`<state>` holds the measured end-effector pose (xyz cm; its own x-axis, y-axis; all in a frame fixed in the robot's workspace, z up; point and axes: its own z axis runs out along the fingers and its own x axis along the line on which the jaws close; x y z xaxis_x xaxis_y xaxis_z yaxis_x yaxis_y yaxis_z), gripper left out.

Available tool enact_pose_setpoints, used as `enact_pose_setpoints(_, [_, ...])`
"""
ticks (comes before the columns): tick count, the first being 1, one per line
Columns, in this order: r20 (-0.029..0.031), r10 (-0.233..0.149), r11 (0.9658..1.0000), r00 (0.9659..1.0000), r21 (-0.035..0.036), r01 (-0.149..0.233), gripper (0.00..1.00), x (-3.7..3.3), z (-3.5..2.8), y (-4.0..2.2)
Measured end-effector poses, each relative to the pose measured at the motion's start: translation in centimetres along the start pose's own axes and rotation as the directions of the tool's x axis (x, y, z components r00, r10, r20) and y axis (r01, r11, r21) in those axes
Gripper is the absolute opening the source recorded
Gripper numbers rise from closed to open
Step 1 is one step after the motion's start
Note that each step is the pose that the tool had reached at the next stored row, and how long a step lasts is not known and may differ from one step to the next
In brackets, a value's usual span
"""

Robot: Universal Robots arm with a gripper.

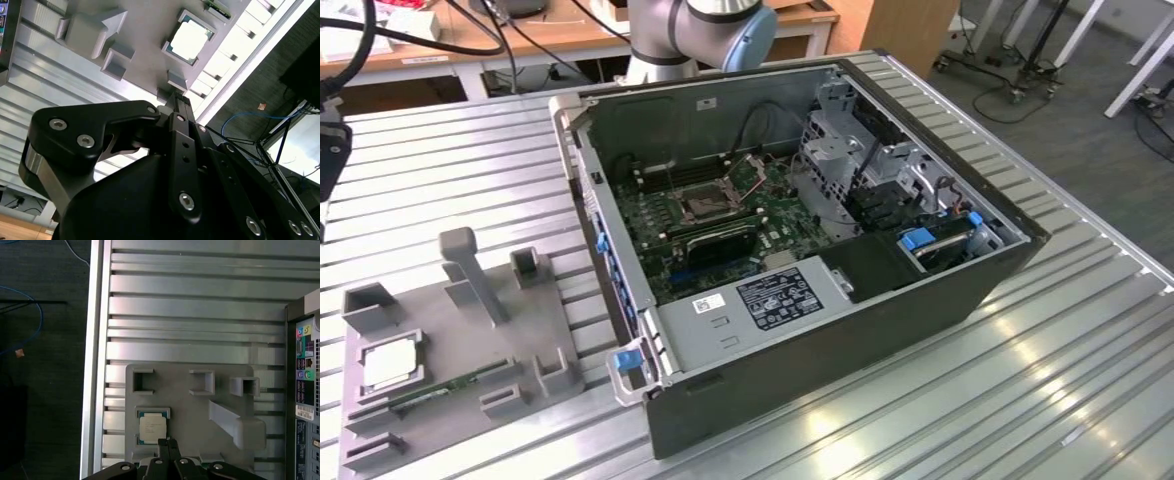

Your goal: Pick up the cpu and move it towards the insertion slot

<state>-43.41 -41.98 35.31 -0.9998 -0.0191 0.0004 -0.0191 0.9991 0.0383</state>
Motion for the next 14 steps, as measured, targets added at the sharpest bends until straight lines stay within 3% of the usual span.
enact_pose_setpoints(14, [-0.0001,0.0,1.0,1.0,0.0,0.0,0.11,0.0,1.11,-0.04])
